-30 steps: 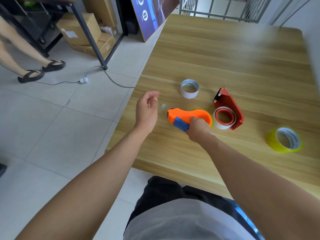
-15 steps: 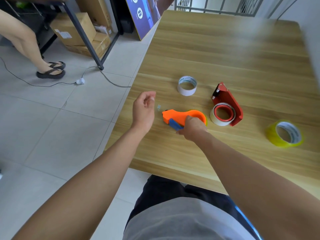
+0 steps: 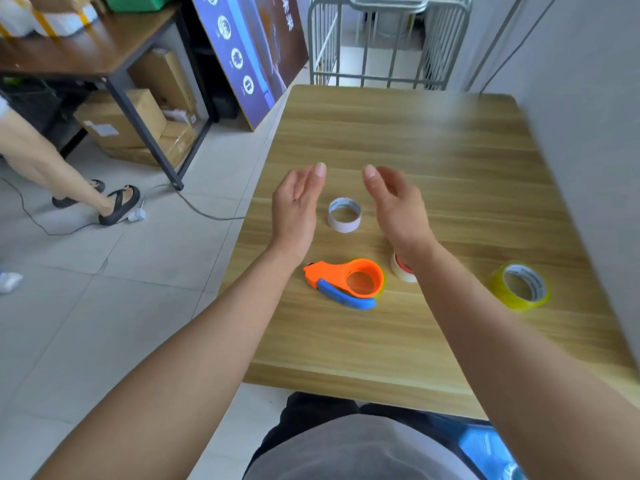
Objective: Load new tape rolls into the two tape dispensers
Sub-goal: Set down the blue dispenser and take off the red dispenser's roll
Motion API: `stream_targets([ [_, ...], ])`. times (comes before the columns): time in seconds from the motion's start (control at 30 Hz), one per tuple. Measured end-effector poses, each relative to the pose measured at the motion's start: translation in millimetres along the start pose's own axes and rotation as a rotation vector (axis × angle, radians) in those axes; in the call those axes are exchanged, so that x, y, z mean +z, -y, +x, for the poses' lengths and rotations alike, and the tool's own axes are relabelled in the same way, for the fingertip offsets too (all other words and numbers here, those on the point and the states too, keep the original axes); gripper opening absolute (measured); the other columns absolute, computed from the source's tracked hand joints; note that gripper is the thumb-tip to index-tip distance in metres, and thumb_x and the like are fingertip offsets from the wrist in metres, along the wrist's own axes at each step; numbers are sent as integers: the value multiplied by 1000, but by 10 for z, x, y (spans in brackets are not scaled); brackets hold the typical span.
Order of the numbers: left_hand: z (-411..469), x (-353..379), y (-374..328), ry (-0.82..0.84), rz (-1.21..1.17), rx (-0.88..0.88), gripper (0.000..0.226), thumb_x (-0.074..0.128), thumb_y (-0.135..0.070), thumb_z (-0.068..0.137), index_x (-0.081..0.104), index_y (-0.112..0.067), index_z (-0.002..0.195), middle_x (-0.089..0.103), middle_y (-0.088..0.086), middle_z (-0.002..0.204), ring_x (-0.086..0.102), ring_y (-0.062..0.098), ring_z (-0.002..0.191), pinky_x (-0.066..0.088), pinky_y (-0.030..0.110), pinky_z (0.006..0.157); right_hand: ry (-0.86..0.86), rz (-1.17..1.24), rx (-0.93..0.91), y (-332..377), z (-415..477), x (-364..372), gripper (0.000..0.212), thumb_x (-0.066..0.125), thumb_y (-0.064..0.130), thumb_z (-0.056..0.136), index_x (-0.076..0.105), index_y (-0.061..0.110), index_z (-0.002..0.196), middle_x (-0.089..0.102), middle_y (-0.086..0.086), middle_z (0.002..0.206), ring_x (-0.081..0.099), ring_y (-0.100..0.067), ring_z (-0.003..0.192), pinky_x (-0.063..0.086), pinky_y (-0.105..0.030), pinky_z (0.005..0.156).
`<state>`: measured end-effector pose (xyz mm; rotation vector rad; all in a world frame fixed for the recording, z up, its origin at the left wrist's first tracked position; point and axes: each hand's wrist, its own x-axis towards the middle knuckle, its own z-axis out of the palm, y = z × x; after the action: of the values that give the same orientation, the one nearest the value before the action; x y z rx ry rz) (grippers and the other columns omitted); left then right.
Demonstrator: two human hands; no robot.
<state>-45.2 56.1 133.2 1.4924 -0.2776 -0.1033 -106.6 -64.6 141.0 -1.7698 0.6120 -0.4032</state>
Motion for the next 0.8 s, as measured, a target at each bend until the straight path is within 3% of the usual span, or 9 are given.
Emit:
stream_targets([
  [0.13, 69, 165, -319, 75, -88, 72, 26, 49, -35, 91, 61, -13, 92, 64, 2, 94, 62, 20, 105, 46, 30, 98, -122, 126, -108, 330, -50, -193, 50, 52, 46, 93, 57, 10, 128, 63, 2, 121, 57, -9, 113, 43, -33, 105],
  [0.23, 110, 296, -528, 131, -163, 114, 25, 47, -33, 90, 61, -12, 92, 63, 5, 94, 62, 19, 102, 47, 29, 99, -174, 210, -176, 502, -81, -312, 43, 52, 46, 92, 60, 15, 120, 61, 10, 104, 57, -2, 102, 45, -36, 104],
  [0.33, 115, 443, -678, 198, -233, 135, 29, 44, -26, 94, 60, -3, 102, 63, 10, 102, 62, 18, 105, 47, 25, 99, -224, 262, -196, 607, -102, -432, 42, 53, 51, 88, 58, 22, 118, 64, 11, 115, 58, -3, 114, 44, -38, 107],
  [0.5, 66, 744, -770, 318, -265, 140, 32, 42, -23, 95, 58, 3, 105, 62, 14, 103, 60, 24, 107, 45, 34, 104, -334, 259, -195, 644, -162, -688, 46, 53, 51, 88, 57, 21, 122, 63, 9, 118, 58, -5, 117, 44, -37, 107],
  [0.57, 32, 892, -726, 369, -285, 115, 30, 41, -20, 96, 58, 3, 105, 61, 15, 103, 60, 21, 106, 45, 30, 102, -395, 241, -176, 584, -189, -816, 50, 53, 49, 90, 55, 16, 127, 63, 5, 122, 58, -6, 117, 44, -36, 107],
  [0.7, -65, 1202, -564, 453, -285, 67, 26, 42, -22, 94, 59, -4, 102, 62, 11, 100, 62, 17, 101, 48, 19, 92, -471, 210, -130, 371, -248, -1076, 52, 53, 47, 91, 56, 10, 127, 58, 8, 105, 56, -5, 98, 46, -34, 103],
  [0.8, -147, 1376, -380, 480, -249, 52, 26, 44, -27, 93, 61, -9, 100, 65, 3, 96, 64, 9, 96, 48, 13, 84, -482, 182, -89, 165, -276, -1234, 51, 53, 47, 93, 56, 9, 127, 56, 8, 104, 52, -4, 95, 46, -31, 100],
])
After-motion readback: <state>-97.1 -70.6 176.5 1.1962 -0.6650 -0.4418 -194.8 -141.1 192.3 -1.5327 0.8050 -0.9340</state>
